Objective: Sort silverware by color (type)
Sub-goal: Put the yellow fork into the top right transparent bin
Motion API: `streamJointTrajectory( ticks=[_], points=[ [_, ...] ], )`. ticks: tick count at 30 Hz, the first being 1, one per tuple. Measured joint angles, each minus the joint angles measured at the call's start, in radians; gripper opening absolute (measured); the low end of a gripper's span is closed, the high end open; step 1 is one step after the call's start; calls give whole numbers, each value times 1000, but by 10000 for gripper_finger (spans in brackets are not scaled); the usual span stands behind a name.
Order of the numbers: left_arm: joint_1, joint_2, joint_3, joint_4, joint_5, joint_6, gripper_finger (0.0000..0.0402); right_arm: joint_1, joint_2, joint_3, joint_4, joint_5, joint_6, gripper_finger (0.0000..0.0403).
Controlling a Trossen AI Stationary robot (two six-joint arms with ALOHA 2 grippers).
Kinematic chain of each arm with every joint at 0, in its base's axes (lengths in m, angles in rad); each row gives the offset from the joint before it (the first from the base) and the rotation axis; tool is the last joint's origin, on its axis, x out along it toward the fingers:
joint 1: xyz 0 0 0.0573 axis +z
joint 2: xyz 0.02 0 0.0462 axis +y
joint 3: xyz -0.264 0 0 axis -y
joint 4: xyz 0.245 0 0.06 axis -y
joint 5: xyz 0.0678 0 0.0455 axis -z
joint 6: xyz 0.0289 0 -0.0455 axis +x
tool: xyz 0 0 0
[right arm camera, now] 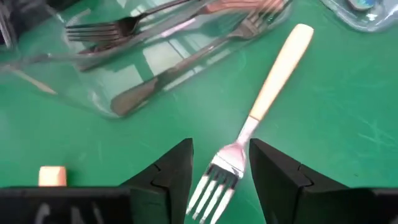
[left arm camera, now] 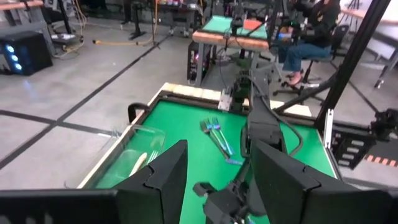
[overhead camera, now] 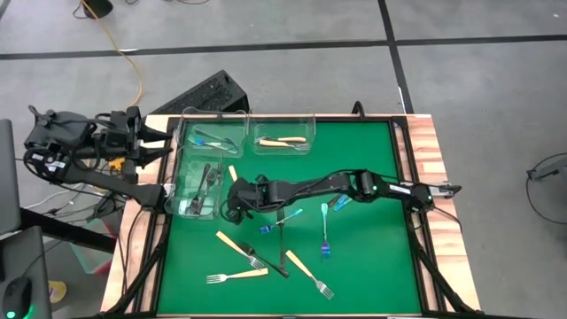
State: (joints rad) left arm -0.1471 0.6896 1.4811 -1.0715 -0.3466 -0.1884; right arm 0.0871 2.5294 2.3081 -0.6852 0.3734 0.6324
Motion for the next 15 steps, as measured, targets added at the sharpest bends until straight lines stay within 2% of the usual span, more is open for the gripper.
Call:
streamJointTrajectory(
  ticks=[5,12,15],
  points=[
    [0,-2,0,-18,-1,13,160,-17,2,0,49,0,30,189],
    [0,-2,0,-22,0,31,160,-45,4,0,51,7,27,240],
    [0,-1,0,-23,0,48,160,-46,26,0,51,7,76,252]
  ],
)
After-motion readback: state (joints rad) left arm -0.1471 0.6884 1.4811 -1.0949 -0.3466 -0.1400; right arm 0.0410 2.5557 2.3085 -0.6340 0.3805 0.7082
